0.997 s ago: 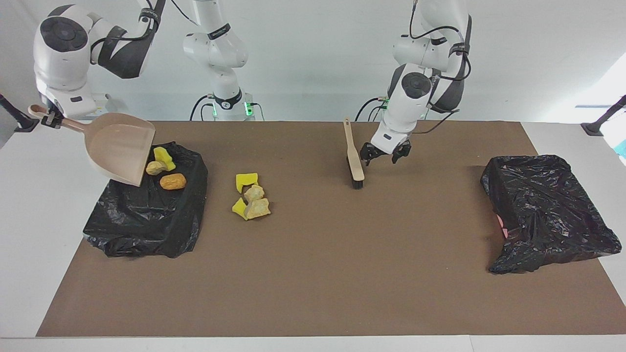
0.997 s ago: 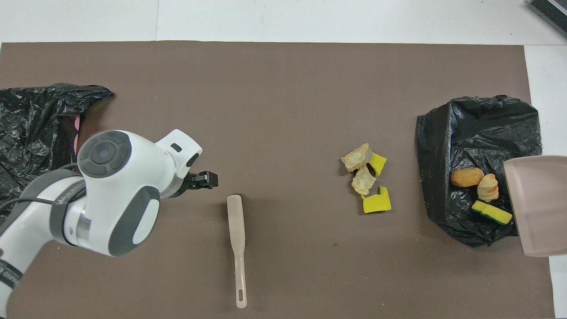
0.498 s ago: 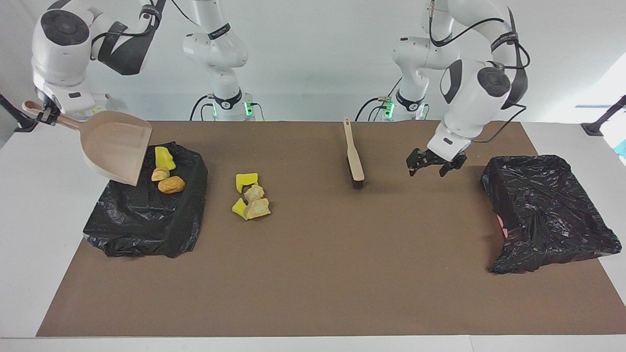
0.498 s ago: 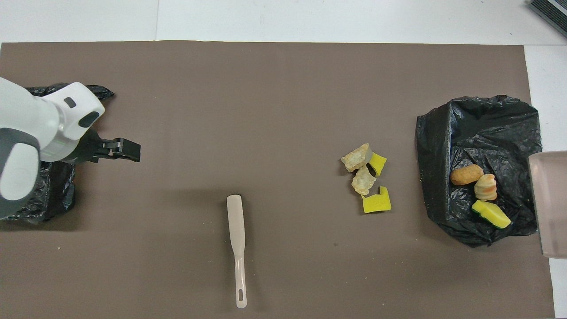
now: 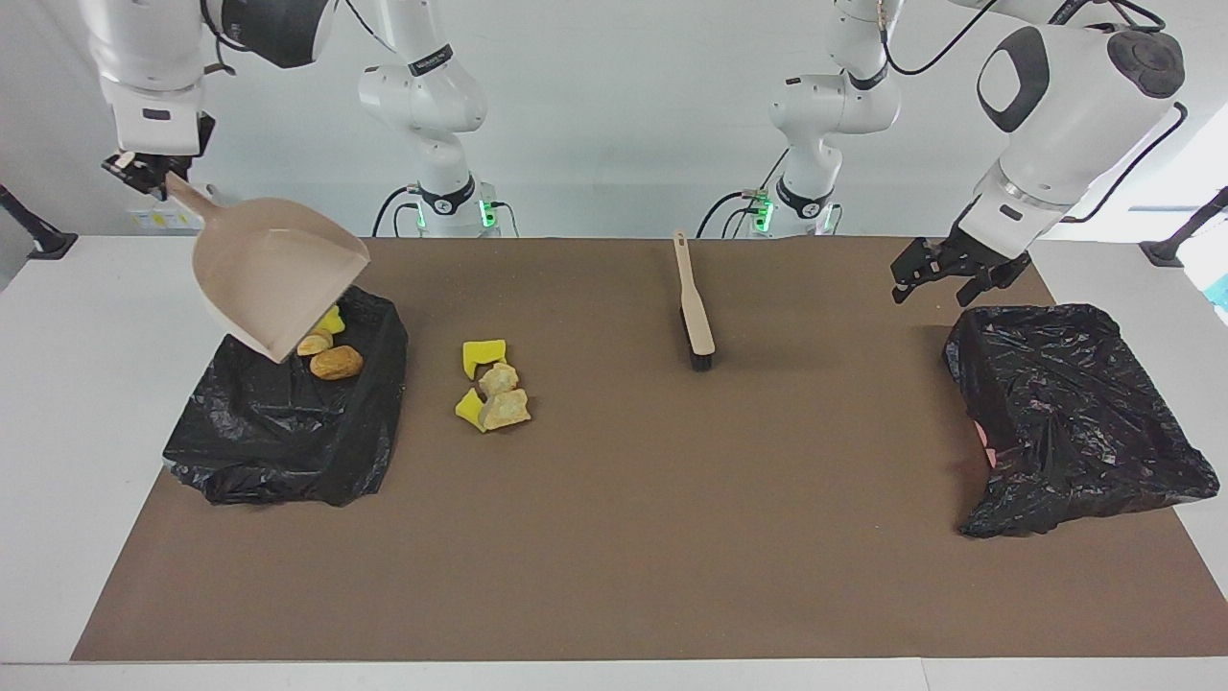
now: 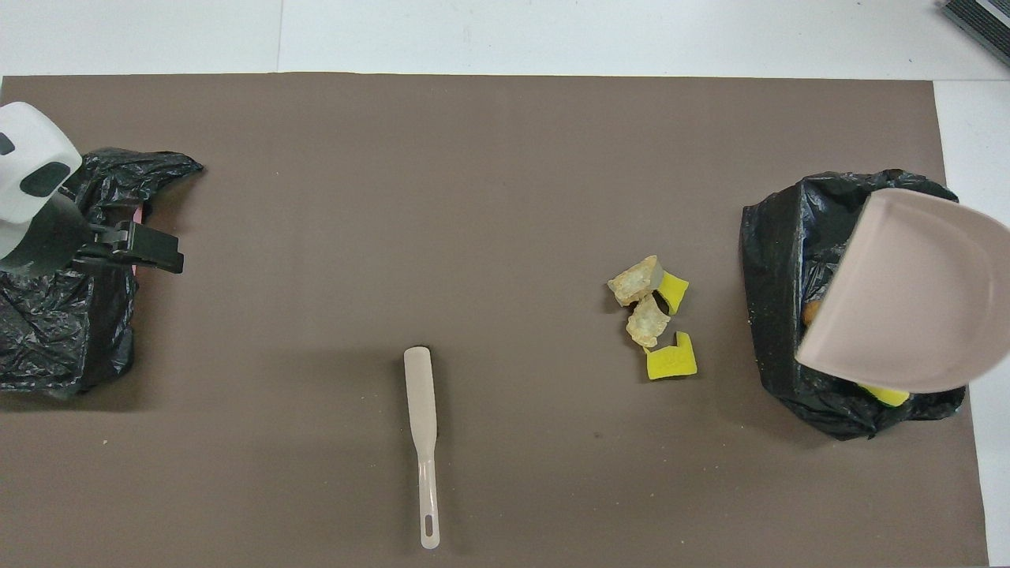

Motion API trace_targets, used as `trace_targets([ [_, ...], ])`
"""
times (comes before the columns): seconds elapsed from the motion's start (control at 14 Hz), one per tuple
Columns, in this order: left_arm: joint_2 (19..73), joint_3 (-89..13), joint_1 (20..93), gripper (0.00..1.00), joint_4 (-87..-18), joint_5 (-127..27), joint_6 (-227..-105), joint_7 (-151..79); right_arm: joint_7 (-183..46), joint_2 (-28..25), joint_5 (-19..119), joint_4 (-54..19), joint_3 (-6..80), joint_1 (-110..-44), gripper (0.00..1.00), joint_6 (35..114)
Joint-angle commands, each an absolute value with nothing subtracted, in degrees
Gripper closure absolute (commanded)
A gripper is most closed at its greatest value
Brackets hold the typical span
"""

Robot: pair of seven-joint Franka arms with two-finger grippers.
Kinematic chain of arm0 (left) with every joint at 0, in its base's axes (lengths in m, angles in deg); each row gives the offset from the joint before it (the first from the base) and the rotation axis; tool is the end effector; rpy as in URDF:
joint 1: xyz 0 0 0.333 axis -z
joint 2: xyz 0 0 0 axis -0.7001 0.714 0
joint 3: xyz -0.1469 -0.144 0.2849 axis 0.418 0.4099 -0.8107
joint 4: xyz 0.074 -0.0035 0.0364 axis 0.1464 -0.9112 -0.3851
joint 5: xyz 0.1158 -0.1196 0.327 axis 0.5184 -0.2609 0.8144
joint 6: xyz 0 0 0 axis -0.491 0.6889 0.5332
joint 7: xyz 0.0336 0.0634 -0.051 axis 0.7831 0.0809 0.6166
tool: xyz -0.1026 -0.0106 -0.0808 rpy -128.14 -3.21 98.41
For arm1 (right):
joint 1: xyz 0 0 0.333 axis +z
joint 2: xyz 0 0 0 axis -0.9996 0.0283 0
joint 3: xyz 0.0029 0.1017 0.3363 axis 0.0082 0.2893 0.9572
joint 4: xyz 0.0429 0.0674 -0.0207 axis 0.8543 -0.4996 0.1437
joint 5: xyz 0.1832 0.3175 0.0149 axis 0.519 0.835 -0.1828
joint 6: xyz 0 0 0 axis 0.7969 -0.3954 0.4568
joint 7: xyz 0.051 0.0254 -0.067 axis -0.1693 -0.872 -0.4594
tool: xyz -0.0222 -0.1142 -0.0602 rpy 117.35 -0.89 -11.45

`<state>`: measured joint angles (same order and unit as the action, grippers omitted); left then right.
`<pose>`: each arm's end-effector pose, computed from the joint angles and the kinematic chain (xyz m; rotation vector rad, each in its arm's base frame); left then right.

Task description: Sweep and dump trash in bin

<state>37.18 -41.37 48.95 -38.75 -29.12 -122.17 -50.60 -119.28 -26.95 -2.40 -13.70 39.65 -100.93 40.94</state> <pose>0.5367 -0.0487 0.5889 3.0732 -0.0818 -0.0589 0.4490 -0.0642 0.6502 2.4939 1.3004 -0.4217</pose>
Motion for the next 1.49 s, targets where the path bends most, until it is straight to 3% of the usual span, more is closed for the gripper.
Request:
trace_targets([
  [0.0, 37.6, -40.9, 48.7, 0.00, -37.7, -26.6, -120.8, -51.4, -92.9, -27.8, 5.9, -14.3, 44.1, -96.9, 1.00, 39.8],
  [0.21, 37.2, -40.9, 48.7, 0.00, -38.3, -26.5, -120.8, -51.4, -69.1, -24.9, 14.9, -14.7, 44.4, -88.8, 1.00, 45.0],
  [0.57, 36.6, -40.9, 48.7, 0.00, -39.5, -26.6, -121.4, -51.4, -47.8, -14.7, 20.9, -13.9, 44.4, -79.9, 1.00, 57.3],
  [0.93, 36.0, -40.8, 48.9, 0.00, -40.8, -26.6, -121.7, -51.4, -36.8, 5.1, 18.9, 0.3, 44.4, -69.6, 1.00, 67.5],
  [1.21, 35.4, -40.8, 49.1, 0.00, -41.7, -26.6, -122.5, -51.4, -34.0, 15.7, 17.7, 5.0, 43.7, -63.2, 1.00, 74.6],
  [1.42, 34.9, -40.8, 49.4, 0.00, -43.3, -26.6, -123.0, -51.4, -29.4, 18.2, 17.8, 6.9, 43.9, -62.4, 1.00, 75.8],
])
